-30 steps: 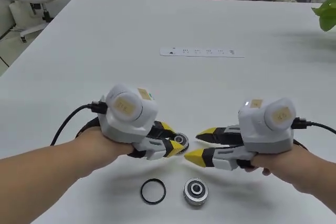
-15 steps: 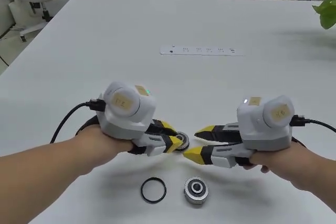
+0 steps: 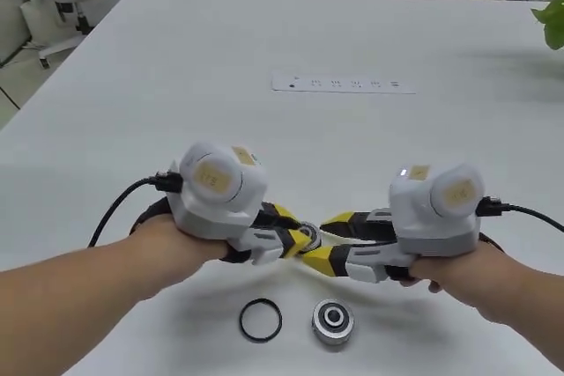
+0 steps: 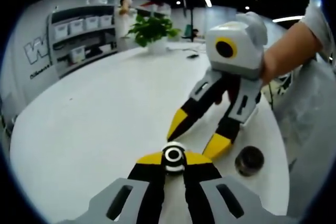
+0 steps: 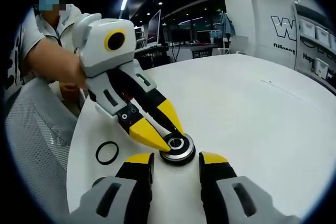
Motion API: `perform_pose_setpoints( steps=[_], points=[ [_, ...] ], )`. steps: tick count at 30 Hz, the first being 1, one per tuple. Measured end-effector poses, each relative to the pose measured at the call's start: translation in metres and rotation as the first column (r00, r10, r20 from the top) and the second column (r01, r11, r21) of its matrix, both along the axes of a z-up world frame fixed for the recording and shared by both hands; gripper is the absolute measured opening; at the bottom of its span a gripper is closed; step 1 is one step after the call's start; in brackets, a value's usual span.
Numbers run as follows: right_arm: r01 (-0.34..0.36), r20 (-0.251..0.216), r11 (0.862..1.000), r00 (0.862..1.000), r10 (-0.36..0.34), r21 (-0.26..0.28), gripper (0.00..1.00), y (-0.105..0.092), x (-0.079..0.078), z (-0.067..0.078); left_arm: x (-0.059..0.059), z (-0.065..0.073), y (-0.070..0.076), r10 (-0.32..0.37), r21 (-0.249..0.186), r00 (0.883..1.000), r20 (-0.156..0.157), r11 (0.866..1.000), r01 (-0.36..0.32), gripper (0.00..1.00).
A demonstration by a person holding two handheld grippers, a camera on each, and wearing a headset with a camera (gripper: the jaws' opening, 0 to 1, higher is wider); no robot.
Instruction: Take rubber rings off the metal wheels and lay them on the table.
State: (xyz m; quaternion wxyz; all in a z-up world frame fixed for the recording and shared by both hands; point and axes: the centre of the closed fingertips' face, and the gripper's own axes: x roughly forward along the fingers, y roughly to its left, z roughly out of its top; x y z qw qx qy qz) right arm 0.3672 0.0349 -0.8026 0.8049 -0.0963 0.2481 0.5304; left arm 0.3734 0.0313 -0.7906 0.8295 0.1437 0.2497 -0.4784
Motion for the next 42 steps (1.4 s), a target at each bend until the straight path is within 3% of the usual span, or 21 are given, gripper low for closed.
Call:
perform_pose_setpoints(
  steps=[42],
  points=[
    [0.019,-0.040,1.000,0.999,-0.019,0.010,0.18,-0.0065,-0.0005,-0.0017,0.0004,-0.0001,0.0006,0.030,-0.013,1.000,-0.003,0.999,-0.030,0.13]
  ],
)
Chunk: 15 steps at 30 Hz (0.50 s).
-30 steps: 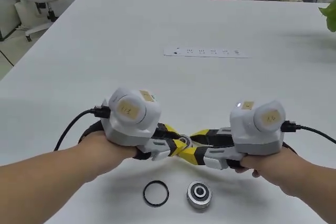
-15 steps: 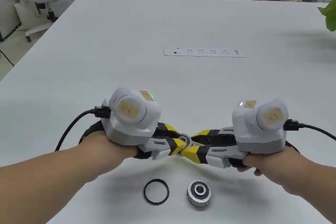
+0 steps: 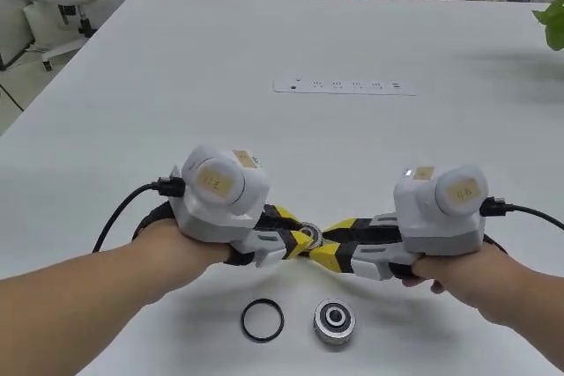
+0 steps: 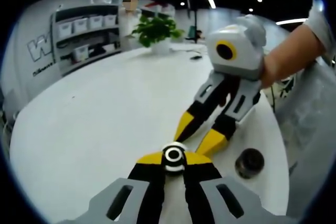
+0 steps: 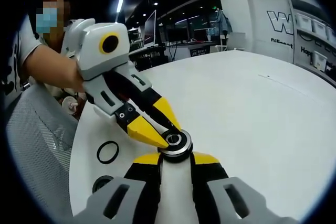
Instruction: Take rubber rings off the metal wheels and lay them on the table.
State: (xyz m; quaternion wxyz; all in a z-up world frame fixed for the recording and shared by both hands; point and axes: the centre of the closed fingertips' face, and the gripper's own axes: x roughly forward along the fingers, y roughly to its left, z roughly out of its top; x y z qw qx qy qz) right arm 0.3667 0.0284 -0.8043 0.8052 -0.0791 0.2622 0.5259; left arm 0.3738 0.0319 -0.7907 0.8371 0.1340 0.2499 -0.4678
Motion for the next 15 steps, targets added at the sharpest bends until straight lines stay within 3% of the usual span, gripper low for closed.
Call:
perform_pose_setpoints(
  steps=[6,15],
  points=[
    [0.001,-0.008,1.000,1.000,-0.001,-0.020,0.13,-0.0038,0.0001,-0.0035,0.0002,-0.0001,-0.0001,0.003,-0.002,1.000,-0.001,1.000,-0.003,0.13],
    [0.018,-0.038,1.000,0.999,-0.018,-0.003,0.07,-0.0045,0.0000,-0.0052,0.0009,-0.0007,-0.0001,0.005,-0.002,1.000,0.000,1.000,-0.005,0.13]
  ],
)
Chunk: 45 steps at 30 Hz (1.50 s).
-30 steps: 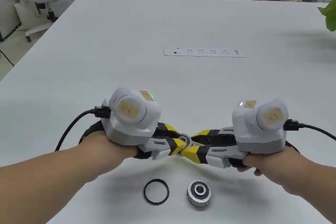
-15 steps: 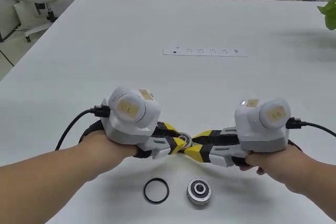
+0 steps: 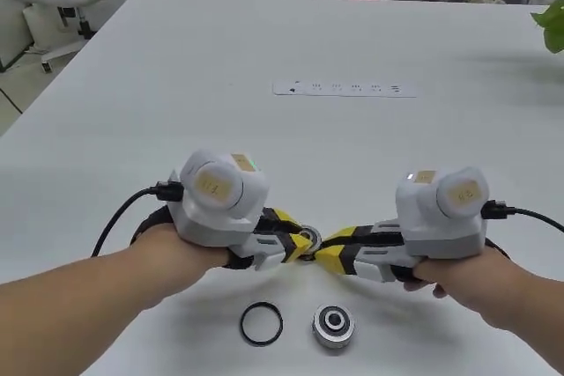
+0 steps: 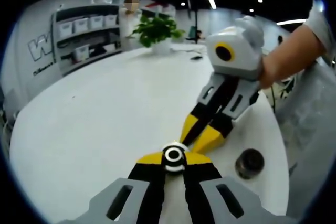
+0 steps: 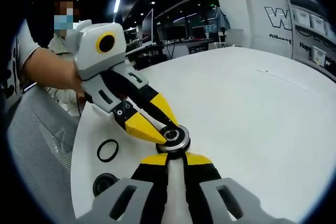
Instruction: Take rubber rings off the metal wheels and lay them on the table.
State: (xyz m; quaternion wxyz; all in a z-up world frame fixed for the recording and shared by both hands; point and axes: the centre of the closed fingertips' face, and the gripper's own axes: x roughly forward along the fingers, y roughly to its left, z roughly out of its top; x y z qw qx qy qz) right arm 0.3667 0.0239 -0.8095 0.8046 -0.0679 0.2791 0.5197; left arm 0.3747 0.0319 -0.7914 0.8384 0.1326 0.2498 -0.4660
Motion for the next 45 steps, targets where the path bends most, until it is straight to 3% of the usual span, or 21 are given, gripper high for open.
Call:
perform_pose_setpoints(
  steps=[4,30,37,40,41,43,45],
  points=[
    [0.030,-0.027,0.999,0.999,-0.029,0.018,0.03,-0.0014,0.0018,-0.0002,0.0001,-0.0002,-0.0001,0.005,0.001,1.000,0.001,1.000,-0.005,0.13],
    [0.082,-0.038,0.996,0.996,-0.081,0.028,0.00,-0.0068,0.0048,0.0056,-0.0005,-0.0007,-0.0007,0.016,0.038,1.000,0.023,0.999,-0.016,0.13],
    [0.127,-0.086,0.990,0.989,-0.122,0.061,0.00,-0.0091,0.0057,0.0066,-0.0016,-0.0007,-0.0015,0.025,0.038,0.999,0.022,0.999,-0.026,0.13],
    [0.113,-0.054,0.993,0.992,-0.111,0.035,0.00,-0.0078,0.0052,0.0061,-0.0017,-0.0007,-0.0013,0.028,0.039,0.999,0.023,0.999,-0.029,0.13],
    [0.088,-0.008,0.996,0.996,-0.088,-0.004,0.00,-0.0084,0.0056,0.0046,-0.0016,-0.0006,-0.0013,0.029,0.040,0.999,0.024,0.999,-0.030,0.13],
    [0.060,0.039,0.997,0.998,-0.058,-0.042,0.00,-0.0063,0.0039,0.0037,-0.0014,-0.0006,-0.0011,0.030,0.040,0.999,0.023,0.999,-0.031,0.13],
    [0.057,0.053,0.997,0.997,-0.055,-0.055,0.00,-0.0047,0.0037,0.0029,-0.0015,-0.0005,-0.0011,0.031,0.041,0.999,0.023,0.999,-0.032,0.13]
  ],
)
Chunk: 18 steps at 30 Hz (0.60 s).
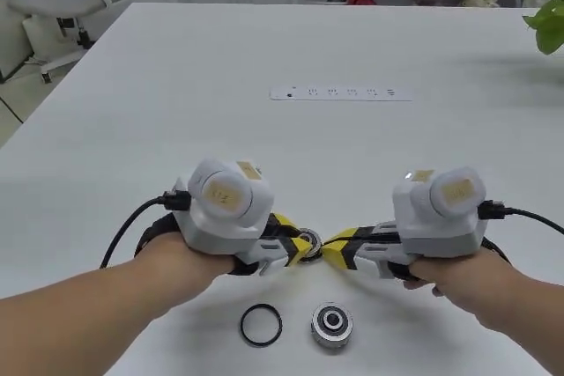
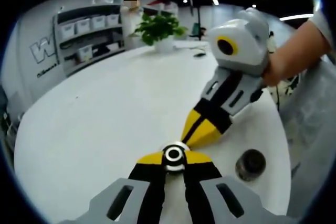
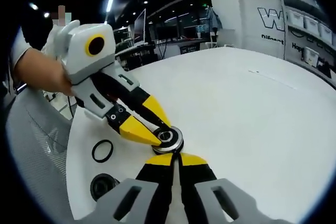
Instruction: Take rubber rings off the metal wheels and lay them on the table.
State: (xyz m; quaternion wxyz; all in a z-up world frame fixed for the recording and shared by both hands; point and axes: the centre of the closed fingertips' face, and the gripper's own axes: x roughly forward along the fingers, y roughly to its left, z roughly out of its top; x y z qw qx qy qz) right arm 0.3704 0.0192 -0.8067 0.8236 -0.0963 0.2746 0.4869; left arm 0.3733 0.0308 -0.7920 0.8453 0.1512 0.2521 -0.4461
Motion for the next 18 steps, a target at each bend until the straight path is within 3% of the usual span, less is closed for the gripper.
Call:
perform_pose_setpoints(
  steps=[9,13,18],
  points=[
    [0.000,0.017,1.000,1.000,0.000,-0.014,0.00,-0.0002,0.0031,-0.0011,-0.0009,0.0008,-0.0001,0.002,0.003,1.000,-0.001,1.000,-0.002,0.13],
    [0.041,-0.042,0.999,0.998,-0.040,0.026,0.02,-0.0035,0.0052,-0.0017,-0.0011,0.0007,0.0000,0.001,0.003,1.000,-0.002,1.000,-0.001,0.13],
    [0.034,-0.079,0.996,0.996,-0.027,0.086,0.10,-0.0062,0.0014,0.0015,-0.0013,0.0008,0.0001,-0.001,0.001,1.000,-0.002,1.000,0.001,0.13]
  ],
)
